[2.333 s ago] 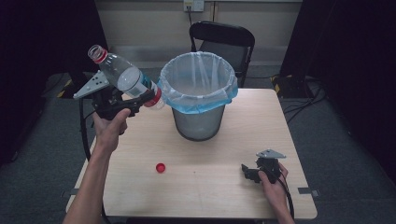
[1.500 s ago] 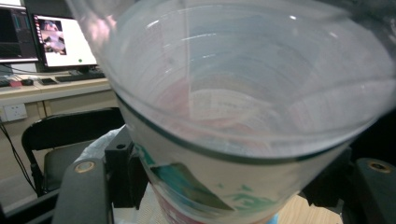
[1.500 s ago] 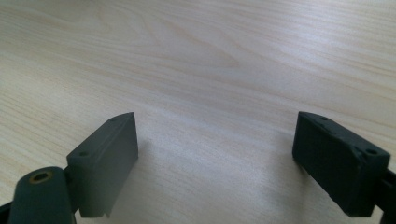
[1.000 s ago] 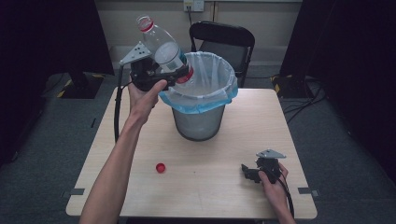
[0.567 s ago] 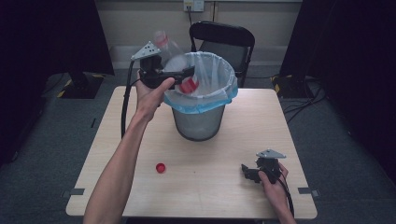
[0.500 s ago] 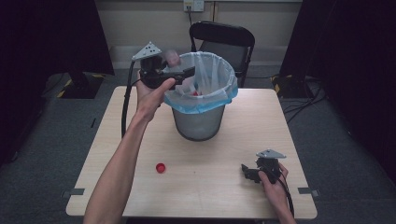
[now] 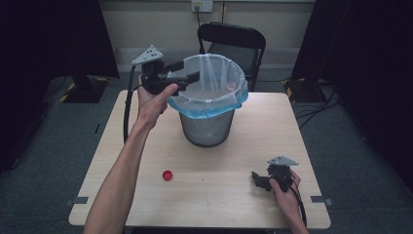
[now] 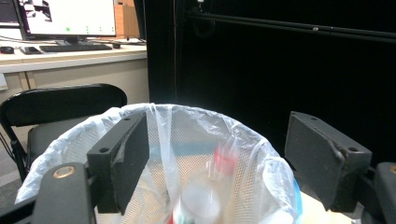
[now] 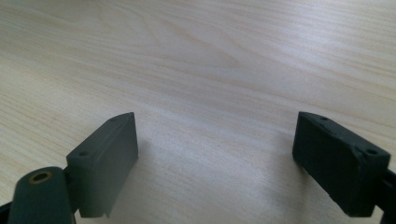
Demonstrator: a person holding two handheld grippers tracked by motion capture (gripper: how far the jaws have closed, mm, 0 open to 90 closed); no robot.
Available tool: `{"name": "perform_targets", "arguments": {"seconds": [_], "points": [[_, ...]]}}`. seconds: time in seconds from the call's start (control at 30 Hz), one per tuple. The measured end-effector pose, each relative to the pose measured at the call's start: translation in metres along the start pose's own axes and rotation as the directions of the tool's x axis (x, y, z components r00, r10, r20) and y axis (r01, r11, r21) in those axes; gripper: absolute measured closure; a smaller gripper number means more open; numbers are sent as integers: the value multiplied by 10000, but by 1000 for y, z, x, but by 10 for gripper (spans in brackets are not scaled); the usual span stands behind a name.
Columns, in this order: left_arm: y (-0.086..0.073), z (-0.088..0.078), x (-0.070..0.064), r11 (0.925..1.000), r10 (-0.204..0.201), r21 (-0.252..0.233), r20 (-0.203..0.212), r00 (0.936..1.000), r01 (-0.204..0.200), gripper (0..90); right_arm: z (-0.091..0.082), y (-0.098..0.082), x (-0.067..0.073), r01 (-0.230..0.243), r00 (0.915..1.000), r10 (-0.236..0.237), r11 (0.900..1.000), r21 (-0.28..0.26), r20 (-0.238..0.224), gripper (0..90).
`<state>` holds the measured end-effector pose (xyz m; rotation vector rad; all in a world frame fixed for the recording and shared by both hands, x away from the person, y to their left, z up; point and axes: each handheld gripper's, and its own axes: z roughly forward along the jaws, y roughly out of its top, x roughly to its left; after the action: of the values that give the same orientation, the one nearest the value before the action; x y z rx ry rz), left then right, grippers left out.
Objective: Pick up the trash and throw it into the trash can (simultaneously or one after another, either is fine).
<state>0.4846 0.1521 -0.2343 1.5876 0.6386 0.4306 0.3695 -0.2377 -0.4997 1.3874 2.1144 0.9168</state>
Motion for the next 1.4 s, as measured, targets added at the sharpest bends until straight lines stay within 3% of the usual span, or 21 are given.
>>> {"name": "perform_targets", "arguments": {"seconds": [0.27,0.5,0.63,0.73,0.93,1.0,1.27,1.4], "points": [[0,-13,4,9997,218,108,-196,9996,-216,201,0,0,0,-8,10000,8,10000,3,-1,135],[0,-35,9,10000,-88,10,-184,9998,88,198,0,0,0,-7,10000,7,10000,4,-1,135],[-3,-47,14,9999,-92,-67,-431,9990,89,198,0,0,0,-8,10000,8,10000,4,-1,135],[-5,-56,14,9998,122,-126,-685,9976,-131,195,0,0,0,-8,10000,8,10000,4,0,135],[-12,-72,15,9997,239,-27,-846,9961,-242,193,0,0,0,-2,10000,2,10000,0,2,135],[-15,-76,15,9999,50,-86,-947,9955,-58,194,0,0,0,-9,10000,9,10000,2,0,135],[-30,-92,13,9995,220,235,-1081,9939,-196,200,0,0,0,-3,10000,3,10000,1,2,135],[-38,-98,15,9996,78,271,-1179,9930,-46,199,0,0,0,-8,10000,8,10000,5,0,135]]}}
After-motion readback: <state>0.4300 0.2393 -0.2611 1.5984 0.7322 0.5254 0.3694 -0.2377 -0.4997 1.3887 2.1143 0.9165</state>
